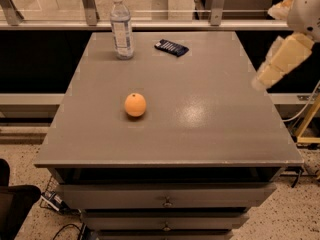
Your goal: Pick rxbar blueberry
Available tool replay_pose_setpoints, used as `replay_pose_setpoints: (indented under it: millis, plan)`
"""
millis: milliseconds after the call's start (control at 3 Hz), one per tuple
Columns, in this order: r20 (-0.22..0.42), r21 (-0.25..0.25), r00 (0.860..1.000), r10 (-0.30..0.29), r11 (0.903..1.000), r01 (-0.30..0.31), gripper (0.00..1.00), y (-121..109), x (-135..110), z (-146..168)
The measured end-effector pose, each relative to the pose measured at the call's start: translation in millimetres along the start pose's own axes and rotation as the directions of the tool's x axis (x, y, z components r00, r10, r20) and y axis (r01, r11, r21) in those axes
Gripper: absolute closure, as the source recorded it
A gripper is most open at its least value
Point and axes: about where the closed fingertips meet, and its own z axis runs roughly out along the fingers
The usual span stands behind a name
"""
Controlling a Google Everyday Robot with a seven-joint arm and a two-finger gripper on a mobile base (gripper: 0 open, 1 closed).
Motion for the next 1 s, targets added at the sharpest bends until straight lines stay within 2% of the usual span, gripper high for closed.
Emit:
replay_pose_setpoints:
  millis: [333, 667, 1000]
  plan:
    - [0.226, 0.101, 0.974, 0.02, 0.9939, -0.044, 0.0, -50, -31, 8]
    - [0.472, 0.096, 0.881, 0.033, 0.9915, -0.088, 0.0, -72, -62, 44]
    - [0.669, 0.112, 0.743, 0.041, 0.9816, -0.154, 0.0, -94, -92, 68]
